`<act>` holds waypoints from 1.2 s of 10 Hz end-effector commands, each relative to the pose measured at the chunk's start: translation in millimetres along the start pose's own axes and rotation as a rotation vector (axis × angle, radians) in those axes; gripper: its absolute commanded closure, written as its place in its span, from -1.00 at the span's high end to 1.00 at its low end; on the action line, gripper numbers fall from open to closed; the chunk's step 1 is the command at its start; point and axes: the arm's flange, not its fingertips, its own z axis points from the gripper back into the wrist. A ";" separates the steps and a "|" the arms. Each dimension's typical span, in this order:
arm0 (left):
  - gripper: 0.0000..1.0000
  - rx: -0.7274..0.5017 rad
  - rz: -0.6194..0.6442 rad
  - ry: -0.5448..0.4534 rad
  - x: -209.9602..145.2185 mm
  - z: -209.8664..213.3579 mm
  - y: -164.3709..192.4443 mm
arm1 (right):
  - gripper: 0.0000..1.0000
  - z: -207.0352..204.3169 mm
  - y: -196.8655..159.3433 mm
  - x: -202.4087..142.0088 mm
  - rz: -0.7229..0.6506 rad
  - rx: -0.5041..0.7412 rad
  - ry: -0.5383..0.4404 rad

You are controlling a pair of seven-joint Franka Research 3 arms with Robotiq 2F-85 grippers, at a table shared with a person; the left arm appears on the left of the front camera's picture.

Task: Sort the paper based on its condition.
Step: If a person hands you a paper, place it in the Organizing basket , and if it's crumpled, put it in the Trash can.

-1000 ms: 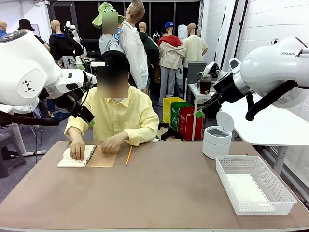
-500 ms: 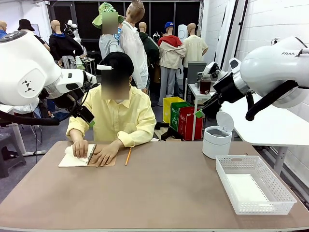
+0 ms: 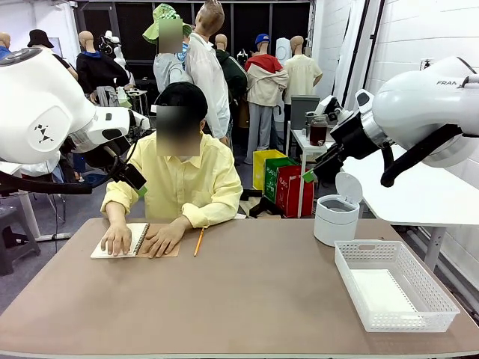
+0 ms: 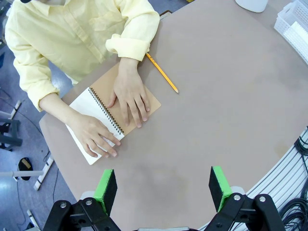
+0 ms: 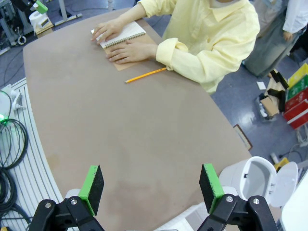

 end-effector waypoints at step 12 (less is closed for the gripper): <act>1.00 0.001 0.005 0.000 0.0 0.7 0.7 | 1.00 -1.2 0.3 -0.2 0.002 0.002 0.001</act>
